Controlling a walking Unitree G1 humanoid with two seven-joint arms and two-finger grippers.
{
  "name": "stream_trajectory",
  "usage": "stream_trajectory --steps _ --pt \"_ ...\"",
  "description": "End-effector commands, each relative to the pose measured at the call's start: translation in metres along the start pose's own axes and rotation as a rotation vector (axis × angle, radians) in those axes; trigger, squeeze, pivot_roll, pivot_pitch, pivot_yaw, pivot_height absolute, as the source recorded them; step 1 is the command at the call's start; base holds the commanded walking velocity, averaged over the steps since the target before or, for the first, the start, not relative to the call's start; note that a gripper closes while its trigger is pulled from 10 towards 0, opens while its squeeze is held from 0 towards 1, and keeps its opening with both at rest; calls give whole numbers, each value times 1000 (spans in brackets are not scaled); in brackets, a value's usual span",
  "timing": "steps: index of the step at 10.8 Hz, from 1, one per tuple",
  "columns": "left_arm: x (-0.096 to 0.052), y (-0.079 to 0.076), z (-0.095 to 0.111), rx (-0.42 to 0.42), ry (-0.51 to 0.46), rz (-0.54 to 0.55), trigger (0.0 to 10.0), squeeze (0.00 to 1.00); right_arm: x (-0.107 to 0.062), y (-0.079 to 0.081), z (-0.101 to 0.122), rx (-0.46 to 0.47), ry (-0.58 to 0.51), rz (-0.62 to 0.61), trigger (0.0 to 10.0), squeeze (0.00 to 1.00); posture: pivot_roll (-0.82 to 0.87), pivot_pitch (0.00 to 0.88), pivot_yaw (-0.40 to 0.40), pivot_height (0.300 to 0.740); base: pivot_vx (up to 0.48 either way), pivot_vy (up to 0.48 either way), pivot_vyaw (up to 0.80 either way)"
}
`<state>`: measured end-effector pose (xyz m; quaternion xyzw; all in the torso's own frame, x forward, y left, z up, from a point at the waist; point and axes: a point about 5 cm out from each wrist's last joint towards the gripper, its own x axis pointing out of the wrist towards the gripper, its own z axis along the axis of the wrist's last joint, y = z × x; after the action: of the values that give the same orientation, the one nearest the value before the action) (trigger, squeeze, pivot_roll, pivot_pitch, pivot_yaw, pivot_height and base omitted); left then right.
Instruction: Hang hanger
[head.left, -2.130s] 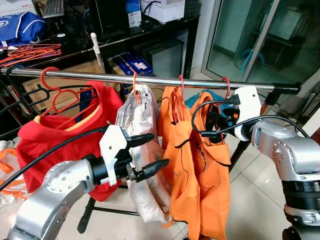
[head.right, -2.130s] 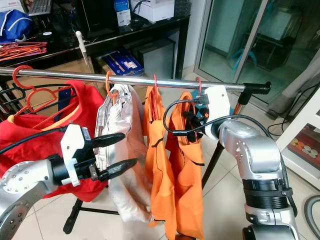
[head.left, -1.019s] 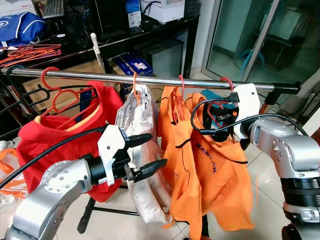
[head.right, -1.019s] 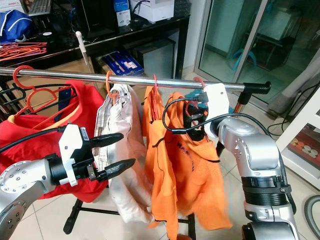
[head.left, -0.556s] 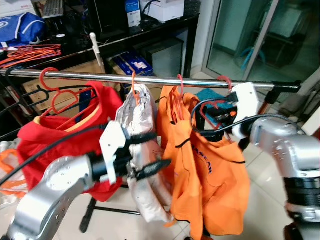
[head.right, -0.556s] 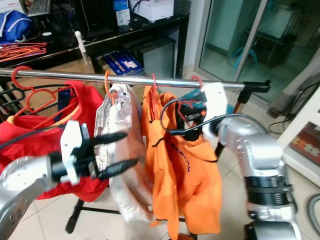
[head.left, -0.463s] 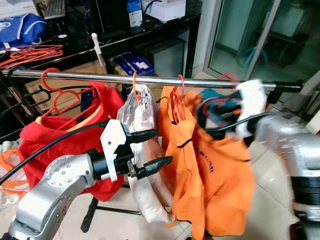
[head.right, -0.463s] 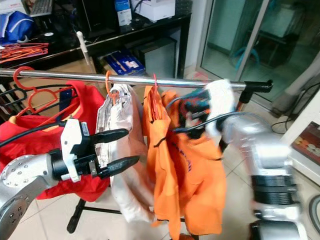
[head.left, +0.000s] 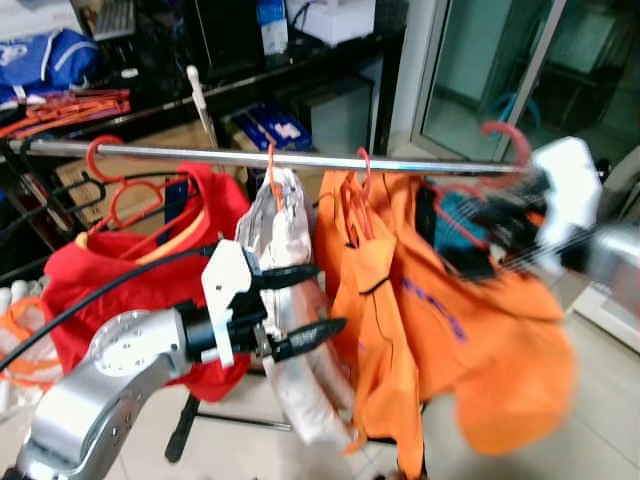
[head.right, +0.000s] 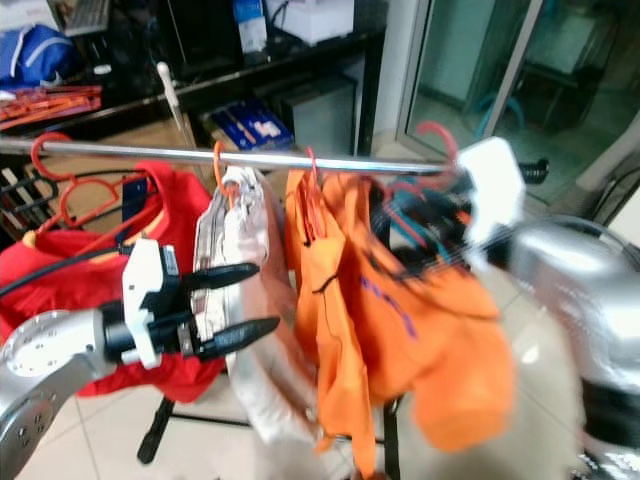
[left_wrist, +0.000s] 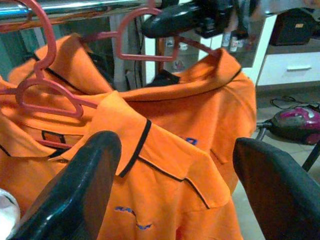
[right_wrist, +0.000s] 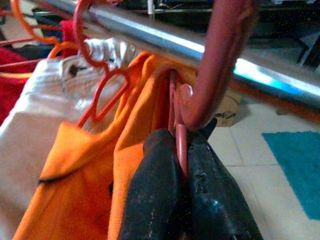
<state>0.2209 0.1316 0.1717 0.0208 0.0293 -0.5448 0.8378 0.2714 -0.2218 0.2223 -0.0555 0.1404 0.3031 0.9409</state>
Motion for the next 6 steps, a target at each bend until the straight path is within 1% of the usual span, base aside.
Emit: stream_trajectory --steps 1,2,3,4,5,6 --pt "-1 2 1 7 6 10 10000 0 -9 3 6 -36 -29 22 0 0 -200 0 71 740 0 0 0" --pt "1 4 0 34 3 40 10000 0 -13 6 -3 -33 2 26 0 0 -200 0 71 740 0 0 0" --pt "3 8 -4 34 38 95 10000 0 -17 10 -11 -32 30 30 0 0 -200 0 71 740 0 0 0" --pt "7 19 -11 53 77 203 10000 0 -19 15 -21 -38 56 17 0 0 -205 0 73 740 0 0 0" --pt "10 18 -12 75 71 198 10000 0 -20 22 -31 -35 56 -21 0 0 -211 0 75 740 0 0 0" --pt "12 17 -11 75 71 195 10000 0 -21 24 -35 -19 43 -60 0 0 -211 0 75 740 0 0 0"
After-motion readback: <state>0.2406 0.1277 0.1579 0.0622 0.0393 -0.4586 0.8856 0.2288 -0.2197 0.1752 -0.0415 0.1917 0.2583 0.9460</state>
